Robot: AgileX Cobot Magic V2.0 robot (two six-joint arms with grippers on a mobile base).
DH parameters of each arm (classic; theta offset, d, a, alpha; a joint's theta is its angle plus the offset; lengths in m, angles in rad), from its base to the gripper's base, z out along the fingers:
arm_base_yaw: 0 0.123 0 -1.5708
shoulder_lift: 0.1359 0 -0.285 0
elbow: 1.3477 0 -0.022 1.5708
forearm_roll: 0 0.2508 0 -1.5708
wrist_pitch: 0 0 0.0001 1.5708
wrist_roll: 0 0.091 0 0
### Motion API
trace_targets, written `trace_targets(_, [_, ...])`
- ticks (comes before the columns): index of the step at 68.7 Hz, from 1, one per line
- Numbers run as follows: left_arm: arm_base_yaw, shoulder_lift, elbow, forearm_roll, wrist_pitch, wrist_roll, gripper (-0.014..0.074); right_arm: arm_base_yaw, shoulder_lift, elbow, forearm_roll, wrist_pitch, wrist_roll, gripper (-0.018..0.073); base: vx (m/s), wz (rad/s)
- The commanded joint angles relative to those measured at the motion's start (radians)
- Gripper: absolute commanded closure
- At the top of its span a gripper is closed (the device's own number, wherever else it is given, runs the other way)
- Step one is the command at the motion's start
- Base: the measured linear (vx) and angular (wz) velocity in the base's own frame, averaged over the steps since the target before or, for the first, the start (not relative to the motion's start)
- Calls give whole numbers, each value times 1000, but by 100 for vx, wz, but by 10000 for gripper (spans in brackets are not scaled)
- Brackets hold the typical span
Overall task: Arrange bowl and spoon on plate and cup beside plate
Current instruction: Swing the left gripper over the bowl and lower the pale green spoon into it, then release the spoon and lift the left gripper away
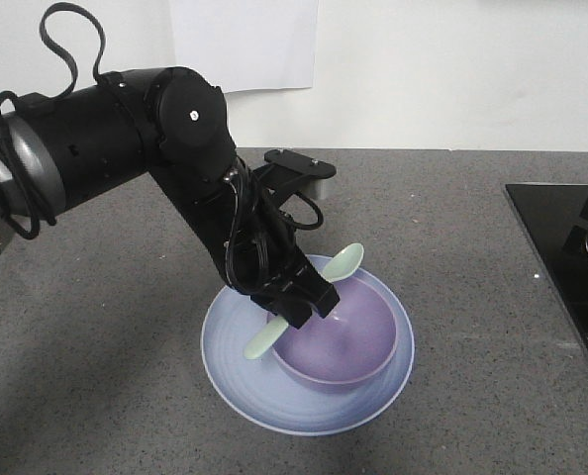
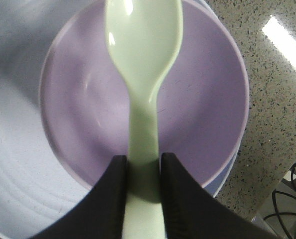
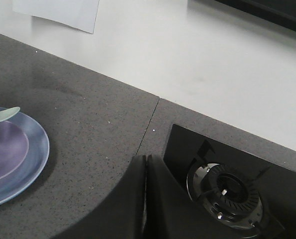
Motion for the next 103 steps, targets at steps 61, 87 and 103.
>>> trace_targets(61, [-5, -134, -27, 10, 1, -11, 213, -2, 12, -20, -25, -79, 16, 564, 0, 0])
trace_targets(87, [-5, -480, -27, 608, 1, -258, 220, -2, 12, -20, -24, -79, 16, 564, 0, 0])
trace_targets(103, [-5, -688, -27, 1050, 0, -441, 220, -2, 12, -20, -21, -79, 16, 564, 0, 0])
